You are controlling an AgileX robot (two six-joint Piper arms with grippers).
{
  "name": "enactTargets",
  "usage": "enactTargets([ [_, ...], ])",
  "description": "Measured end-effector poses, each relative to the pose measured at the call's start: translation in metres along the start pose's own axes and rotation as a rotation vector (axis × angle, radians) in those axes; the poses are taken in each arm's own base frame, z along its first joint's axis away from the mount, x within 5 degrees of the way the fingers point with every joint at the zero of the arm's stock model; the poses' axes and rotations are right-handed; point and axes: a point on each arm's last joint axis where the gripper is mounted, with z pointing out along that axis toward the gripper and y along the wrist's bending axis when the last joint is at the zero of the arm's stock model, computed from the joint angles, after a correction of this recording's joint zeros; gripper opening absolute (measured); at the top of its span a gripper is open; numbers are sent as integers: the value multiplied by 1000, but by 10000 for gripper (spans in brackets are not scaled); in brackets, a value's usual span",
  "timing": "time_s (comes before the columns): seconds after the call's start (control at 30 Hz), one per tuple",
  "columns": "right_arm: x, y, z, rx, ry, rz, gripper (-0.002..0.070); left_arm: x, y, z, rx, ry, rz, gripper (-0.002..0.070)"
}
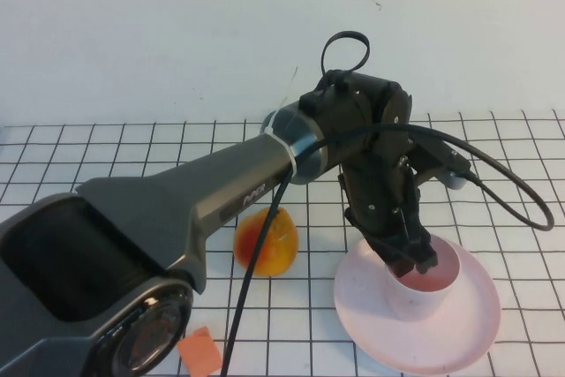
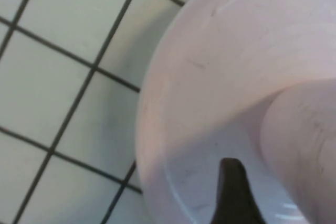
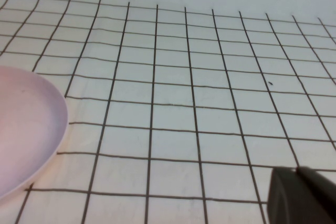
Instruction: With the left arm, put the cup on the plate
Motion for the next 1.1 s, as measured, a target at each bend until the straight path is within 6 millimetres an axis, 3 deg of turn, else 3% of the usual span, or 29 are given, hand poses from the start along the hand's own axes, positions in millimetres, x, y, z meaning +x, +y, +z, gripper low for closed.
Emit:
enactTargets([
  [0.07,0,0,0,0,0,0,-2,-1,4,-7,-40,17,14,396],
  [0.2,0,0,0,0,0,0,-2,-9,15,-42,-130,-39,-43,393],
  [0.3,0,0,0,0,0,0,-2,-14,29,-93,-188,-175,-151,343],
  [0.4,0,0,0,0,0,0,-2,-11,41,-159,-242,-329,-216,279],
  [0.57,0,0,0,0,0,0,-2,23,46,-263,-325,-507,-276,170],
  [0.7,0,0,0,0,0,0,-2,61,31,-334,-378,-645,-315,113],
  [0.8,0,0,0,0,0,0,-2,86,10,-374,-398,-740,-308,99],
  [0.97,0,0,0,0,0,0,-2,125,-33,-423,-395,-866,-182,92],
  [1.1,0,0,0,0,0,0,-2,159,-60,-439,-393,-898,-131,92],
])
